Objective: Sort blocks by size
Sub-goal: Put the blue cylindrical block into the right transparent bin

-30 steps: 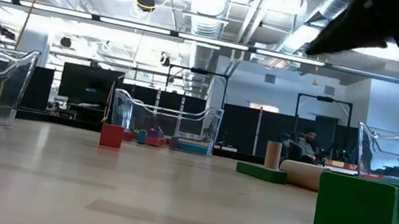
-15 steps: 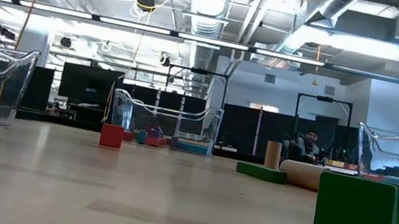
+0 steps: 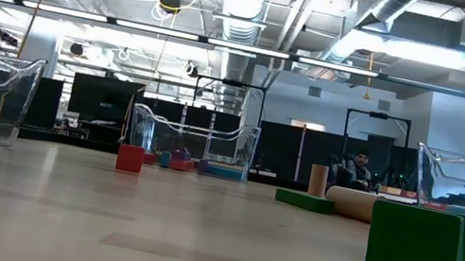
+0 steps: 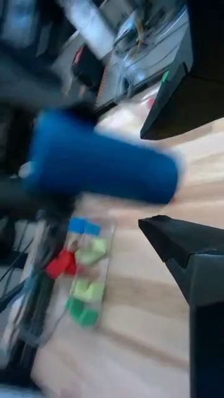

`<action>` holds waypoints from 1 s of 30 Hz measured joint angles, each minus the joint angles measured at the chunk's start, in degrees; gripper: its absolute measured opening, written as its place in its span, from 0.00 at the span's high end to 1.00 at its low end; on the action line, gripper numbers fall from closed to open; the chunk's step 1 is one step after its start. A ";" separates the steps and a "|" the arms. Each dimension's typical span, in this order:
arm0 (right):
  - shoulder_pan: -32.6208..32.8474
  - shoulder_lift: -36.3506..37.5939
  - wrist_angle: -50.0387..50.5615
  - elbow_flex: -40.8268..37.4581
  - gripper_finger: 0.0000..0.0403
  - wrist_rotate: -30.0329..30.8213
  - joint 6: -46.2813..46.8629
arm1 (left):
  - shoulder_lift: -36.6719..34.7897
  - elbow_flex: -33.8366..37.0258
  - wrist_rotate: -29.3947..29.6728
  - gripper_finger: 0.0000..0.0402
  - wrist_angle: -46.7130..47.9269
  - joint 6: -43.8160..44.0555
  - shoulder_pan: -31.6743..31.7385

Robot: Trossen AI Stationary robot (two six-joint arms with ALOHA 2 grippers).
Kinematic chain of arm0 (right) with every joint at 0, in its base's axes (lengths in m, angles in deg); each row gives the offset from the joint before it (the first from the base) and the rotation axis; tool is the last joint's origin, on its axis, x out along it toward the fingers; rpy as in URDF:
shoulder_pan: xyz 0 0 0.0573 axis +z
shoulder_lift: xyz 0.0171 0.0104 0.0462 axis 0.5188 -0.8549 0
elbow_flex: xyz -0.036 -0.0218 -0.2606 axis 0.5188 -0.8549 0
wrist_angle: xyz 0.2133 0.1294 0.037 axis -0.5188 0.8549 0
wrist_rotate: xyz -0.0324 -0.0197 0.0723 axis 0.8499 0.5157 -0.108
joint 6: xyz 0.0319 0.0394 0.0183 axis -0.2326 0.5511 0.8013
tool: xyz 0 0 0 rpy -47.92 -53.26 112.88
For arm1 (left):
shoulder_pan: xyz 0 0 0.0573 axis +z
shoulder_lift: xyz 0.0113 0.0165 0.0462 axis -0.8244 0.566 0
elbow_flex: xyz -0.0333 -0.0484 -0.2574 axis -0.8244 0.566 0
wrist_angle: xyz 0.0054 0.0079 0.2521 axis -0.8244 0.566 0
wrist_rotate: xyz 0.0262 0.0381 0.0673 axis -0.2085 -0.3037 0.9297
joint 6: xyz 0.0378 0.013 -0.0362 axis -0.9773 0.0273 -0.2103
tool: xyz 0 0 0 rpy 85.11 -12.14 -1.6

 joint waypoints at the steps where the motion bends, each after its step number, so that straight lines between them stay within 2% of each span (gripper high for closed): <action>1: 0.01 -0.01 -0.60 0.02 0.38 -0.58 -0.12 | 0.93 0.00 -0.08 0.68 -1.48 -0.12 -0.02; 11: 0.01 -0.19 -1.11 0.04 0.40 -1.56 -0.13 | 3.89 0.00 -0.21 0.68 -4.67 -0.98 -0.13; 23: -0.28 -0.23 -0.66 0.04 0.61 -1.48 0.43 | 3.87 0.00 0.06 0.68 -4.49 -1.66 -0.46; 30: -0.71 -0.23 1.32 0.09 0.57 -1.54 1.52 | 3.89 0.00 0.14 0.68 -4.04 -1.26 -0.50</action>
